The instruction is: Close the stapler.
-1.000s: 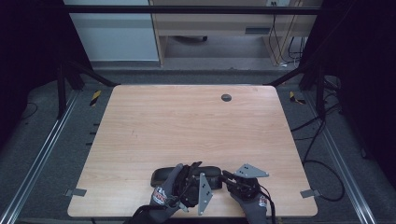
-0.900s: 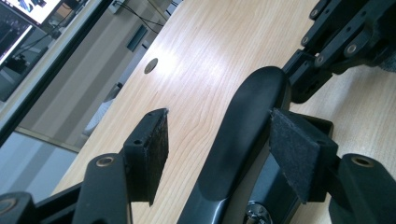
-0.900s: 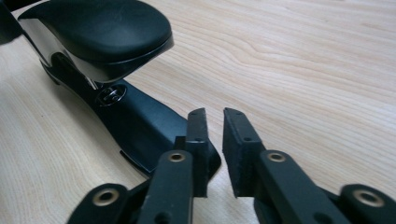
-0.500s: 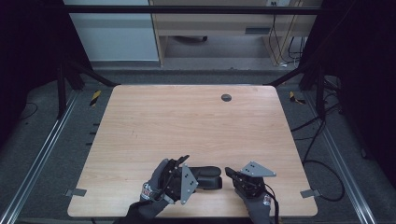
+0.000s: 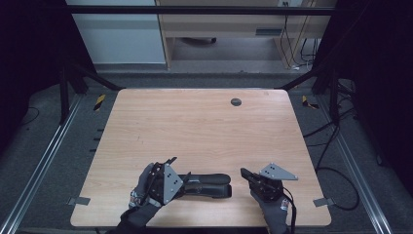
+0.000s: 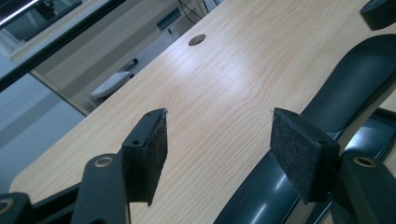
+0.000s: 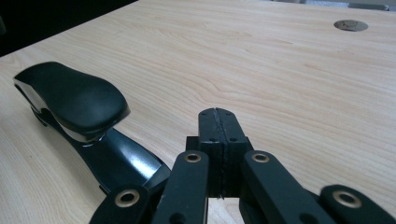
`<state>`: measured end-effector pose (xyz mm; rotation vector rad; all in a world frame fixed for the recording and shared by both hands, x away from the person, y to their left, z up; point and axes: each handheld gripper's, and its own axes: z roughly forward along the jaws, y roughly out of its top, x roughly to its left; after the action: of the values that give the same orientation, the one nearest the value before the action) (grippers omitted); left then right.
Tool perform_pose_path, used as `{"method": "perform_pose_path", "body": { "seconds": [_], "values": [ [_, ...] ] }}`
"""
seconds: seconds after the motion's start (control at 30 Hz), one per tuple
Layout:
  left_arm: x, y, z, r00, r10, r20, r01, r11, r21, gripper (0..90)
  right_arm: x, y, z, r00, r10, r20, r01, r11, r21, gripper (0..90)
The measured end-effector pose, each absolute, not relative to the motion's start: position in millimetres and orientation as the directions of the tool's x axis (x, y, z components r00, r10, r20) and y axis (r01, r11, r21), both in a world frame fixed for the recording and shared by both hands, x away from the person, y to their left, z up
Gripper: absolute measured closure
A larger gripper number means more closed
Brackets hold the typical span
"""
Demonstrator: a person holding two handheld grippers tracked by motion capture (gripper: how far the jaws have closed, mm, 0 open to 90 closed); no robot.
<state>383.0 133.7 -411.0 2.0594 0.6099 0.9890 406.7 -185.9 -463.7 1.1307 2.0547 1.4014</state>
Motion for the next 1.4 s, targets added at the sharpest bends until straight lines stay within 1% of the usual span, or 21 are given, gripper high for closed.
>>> {"method": "perform_pose_path", "body": {
  "seconds": [0.33,0.77,1.03,1.13,1.4],
  "values": [
    [388,158,-417,0.557,0.730,0.396,0.151,-0.558,0.816,35.8,404,-181,-452,-0.610,0.783,0.121,0.372,0.148,0.917,90.0],
    [391,191,-428,0.499,0.795,0.345,0.221,-0.502,0.836,35.4,400,-169,-438,-0.651,0.751,0.113,0.347,0.162,0.924,90.0],
    [392,215,-438,0.461,0.826,0.326,0.259,-0.476,0.841,35.4,399,-162,-435,-0.671,0.734,0.103,0.338,0.179,0.924,90.0],
    [392,221,-442,0.446,0.839,0.313,0.281,-0.463,0.841,35.4,398,-158,-436,-0.680,0.726,0.104,0.337,0.184,0.923,90.0],
    [392,233,-450,0.411,0.861,0.300,0.301,-0.439,0.847,35.5,397,-151,-438,-0.696,0.710,0.108,0.344,0.198,0.918,90.0]
  ]
}}
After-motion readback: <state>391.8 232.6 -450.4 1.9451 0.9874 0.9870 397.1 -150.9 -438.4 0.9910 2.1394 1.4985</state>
